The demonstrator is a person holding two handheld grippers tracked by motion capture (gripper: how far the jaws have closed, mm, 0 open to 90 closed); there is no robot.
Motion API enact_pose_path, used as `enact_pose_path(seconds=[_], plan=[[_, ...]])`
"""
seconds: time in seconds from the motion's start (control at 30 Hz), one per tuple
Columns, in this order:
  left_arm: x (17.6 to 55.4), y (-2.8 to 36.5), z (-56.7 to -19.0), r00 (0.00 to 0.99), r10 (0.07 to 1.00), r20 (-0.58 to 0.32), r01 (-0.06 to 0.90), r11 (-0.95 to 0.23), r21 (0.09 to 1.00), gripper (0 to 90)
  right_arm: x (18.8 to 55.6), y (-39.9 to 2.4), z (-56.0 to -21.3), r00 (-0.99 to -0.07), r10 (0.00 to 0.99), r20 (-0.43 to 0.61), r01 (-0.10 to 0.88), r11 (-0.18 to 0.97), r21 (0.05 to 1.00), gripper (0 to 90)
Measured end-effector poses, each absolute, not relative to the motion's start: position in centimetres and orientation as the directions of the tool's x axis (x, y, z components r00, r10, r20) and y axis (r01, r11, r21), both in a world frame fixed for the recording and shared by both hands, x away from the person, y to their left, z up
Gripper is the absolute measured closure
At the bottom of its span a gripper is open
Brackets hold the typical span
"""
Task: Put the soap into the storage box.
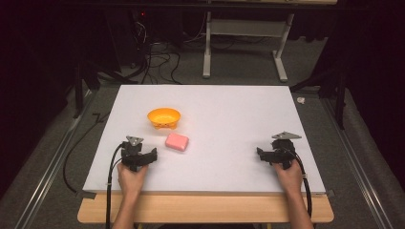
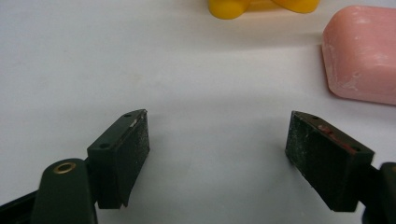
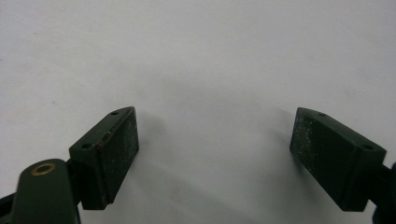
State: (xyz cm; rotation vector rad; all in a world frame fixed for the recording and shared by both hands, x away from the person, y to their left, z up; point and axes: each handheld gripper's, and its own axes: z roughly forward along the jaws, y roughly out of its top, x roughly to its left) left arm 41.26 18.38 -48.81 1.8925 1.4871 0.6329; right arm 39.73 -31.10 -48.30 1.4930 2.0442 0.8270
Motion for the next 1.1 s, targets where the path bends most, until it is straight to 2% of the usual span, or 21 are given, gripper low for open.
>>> enact_pose_path(seconds=[0.33, 0.73, 0.9, 1.1], plan=[[41.2, 18.2, -48.7, 0.224, 0.975, 0.008, 0.659, -0.157, 0.735, 21.0, 39.7, -31.1, -48.3, -0.294, 0.955, -0.025, 0.669, 0.225, 0.708, 16.0], [40.6, 17.6, -47.2, 0.276, 0.961, -0.005, 0.629, -0.176, 0.757, 21.5, 39.7, -31.1, -48.3, -0.294, 0.955, -0.025, 0.669, 0.224, 0.708, 15.9], [40.2, 17.3, -46.7, 0.303, 0.952, -0.048, 0.611, -0.155, 0.776, 21.4, 39.7, -31.1, -48.3, -0.295, 0.955, -0.025, 0.669, 0.225, 0.708, 16.0], [40.0, 16.5, -46.0, 0.332, 0.943, -0.038, 0.602, -0.181, 0.778, 19.6, 39.7, -31.1, -48.3, -0.295, 0.955, -0.025, 0.669, 0.225, 0.708, 16.0]])
